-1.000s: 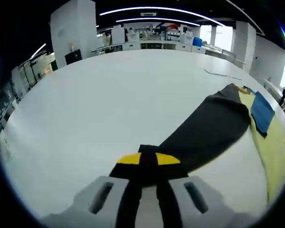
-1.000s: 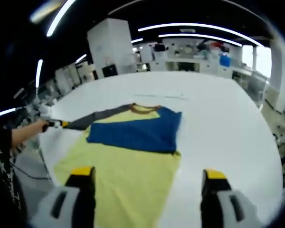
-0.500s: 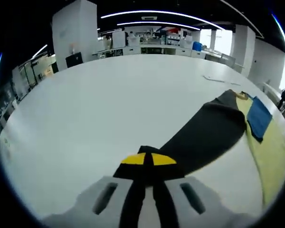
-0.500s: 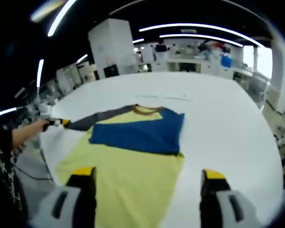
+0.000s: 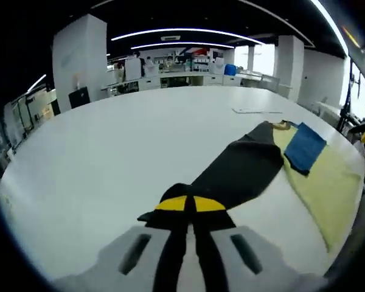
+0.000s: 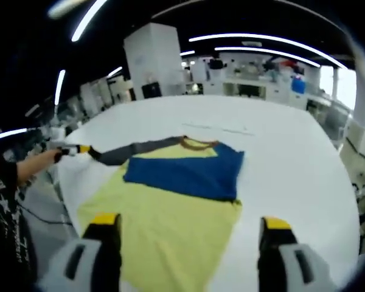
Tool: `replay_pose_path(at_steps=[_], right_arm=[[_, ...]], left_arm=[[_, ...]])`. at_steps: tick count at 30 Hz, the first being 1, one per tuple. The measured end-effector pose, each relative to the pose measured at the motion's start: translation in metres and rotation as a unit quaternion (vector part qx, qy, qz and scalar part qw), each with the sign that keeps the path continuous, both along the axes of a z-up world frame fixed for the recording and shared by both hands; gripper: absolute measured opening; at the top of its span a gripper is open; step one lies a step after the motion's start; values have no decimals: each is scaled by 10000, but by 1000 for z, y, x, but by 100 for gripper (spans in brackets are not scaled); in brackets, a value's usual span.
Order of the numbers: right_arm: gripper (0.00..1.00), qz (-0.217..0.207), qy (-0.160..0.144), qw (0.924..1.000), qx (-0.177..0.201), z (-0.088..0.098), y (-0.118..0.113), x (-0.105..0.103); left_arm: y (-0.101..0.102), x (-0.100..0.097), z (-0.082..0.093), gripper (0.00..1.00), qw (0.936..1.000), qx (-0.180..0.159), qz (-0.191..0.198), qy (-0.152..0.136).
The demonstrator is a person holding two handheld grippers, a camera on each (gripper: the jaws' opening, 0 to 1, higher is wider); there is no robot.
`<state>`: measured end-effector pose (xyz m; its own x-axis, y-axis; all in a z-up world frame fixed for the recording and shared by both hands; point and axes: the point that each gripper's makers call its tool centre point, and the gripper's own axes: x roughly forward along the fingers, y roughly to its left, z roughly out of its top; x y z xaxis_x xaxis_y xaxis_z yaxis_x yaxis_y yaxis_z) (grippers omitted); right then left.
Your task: Fold the garment on the visible template until the final outline fits inside the template.
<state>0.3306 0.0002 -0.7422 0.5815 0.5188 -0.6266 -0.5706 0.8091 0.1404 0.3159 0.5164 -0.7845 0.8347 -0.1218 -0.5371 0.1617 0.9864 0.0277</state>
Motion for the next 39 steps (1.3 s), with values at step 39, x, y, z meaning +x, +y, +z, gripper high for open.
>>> replay_pose_path(at_steps=[39], right_arm=[[97,67,-9,9999,81,6,3,-12]], left_arm=[[19,-50,-30,36,9930,-14,855,814]])
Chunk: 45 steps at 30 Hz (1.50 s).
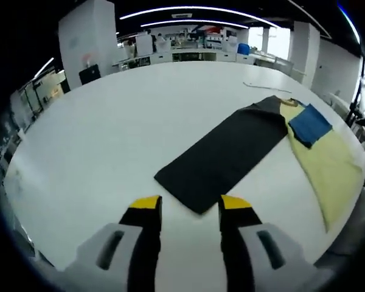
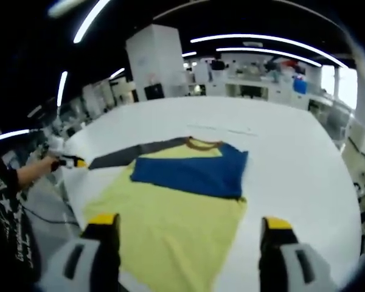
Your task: Fold the garment on the visible template until the final outline fits inside the template.
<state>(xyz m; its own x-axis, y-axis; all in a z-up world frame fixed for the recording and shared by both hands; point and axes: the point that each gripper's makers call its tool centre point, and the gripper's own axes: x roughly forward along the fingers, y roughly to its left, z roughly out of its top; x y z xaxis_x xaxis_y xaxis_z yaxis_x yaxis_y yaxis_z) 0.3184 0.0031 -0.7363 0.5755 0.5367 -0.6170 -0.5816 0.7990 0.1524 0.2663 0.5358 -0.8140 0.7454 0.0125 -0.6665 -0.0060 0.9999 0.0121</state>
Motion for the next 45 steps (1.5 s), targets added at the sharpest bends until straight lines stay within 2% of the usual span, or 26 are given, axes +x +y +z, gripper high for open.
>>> replay_pose_path(at_steps=[3,8,17,19,29,36,41,43,45], right_arm=[[99,-29,-38,10000,36,4,-2,0],[99,-76,-121,9999,17,10,-7,-1],[99,-23,-91,9999,-132,5,-12,-9],[99,-35,-74,9999,-144,4,-13,-10],[99,-112,-73,9997,-186,3,-19,-13],[99,-156,-40,9999,-62,3,-15,-14],[99,-116,-25,9999,-47,3,-12,-15],[99,-91,-1,9999,-45,1,-10,-16],[99,-73,26,10000,-28,-1,-7,-18]], left_arm=[[2,5,-5,37,10000,32,65,50],[5,8,-12,33,9982,-221,551,92],[9,16,-25,27,9959,-173,846,253],[8,13,-30,27,9953,-176,913,260],[12,14,-31,23,9936,-173,1100,209],[15,11,-32,14,9882,-258,1475,333],[12,15,-31,5,9880,-362,1460,338],[6,19,-32,1,9871,-613,1446,299],[7,18,-31,0,9871,-538,1479,310]])
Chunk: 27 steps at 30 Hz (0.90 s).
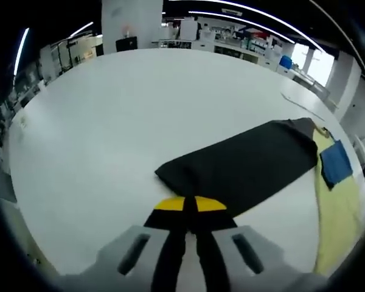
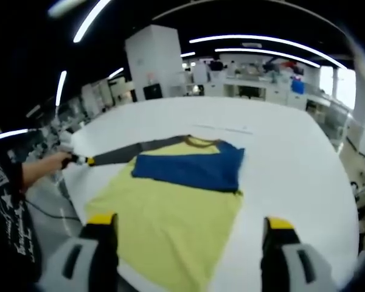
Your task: Fold the garment on the visible template until the final outline fits inside the template.
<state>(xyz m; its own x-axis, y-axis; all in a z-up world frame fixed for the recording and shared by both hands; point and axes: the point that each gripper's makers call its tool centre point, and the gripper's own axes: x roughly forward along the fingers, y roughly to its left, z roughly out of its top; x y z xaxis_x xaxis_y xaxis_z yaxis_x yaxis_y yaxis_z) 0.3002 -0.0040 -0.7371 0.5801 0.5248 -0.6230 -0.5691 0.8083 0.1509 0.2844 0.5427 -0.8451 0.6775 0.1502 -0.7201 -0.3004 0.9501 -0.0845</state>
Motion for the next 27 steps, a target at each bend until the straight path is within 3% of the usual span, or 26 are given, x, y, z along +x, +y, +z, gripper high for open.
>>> replay_pose_path(at_steps=[4,10,15,27], right_arm=[[99,13,39,10000,24,-2,1,-2],[99,-31,53,10000,30,-3,0,-4],[99,-50,94,9999,18,-6,-1,-7],[99,-49,146,9999,-19,-7,-1,-7]], left_arm=[[2,3,1,0,9999,17,-101,7],[5,9,14,0,9993,119,-302,-203],[26,18,15,0,9990,197,-308,-249],[50,43,16,0,9973,438,-560,-197]])
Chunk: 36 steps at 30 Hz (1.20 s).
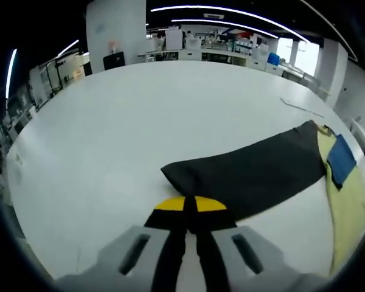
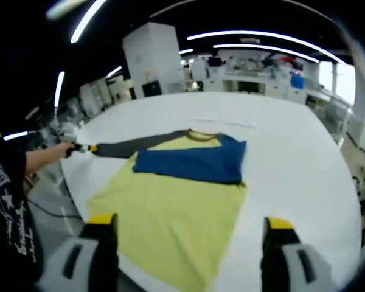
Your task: Fold the garment on the visible template until the final outline fits inside the template.
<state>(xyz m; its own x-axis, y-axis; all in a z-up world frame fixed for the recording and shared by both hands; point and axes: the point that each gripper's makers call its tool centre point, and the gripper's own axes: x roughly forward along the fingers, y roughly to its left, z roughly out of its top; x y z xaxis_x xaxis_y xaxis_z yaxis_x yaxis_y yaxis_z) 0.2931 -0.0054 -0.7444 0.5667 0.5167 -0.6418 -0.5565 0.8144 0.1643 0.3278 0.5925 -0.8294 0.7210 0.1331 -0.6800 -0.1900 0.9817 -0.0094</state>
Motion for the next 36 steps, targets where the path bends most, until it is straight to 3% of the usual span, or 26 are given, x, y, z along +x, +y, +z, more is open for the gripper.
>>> replay_pose_path(at_steps=[11,25,36], right_arm=[[99,4,36,10000,12,-1,0,-2],[99,173,-82,9998,-61,0,3,-1],[99,284,-38,9996,-64,-2,7,-4]], left_arm=[[4,-2,1,0,9997,-141,179,9],[-37,-5,32,0,9994,-283,118,-183],[-57,12,48,0,9986,-384,-184,-308]])
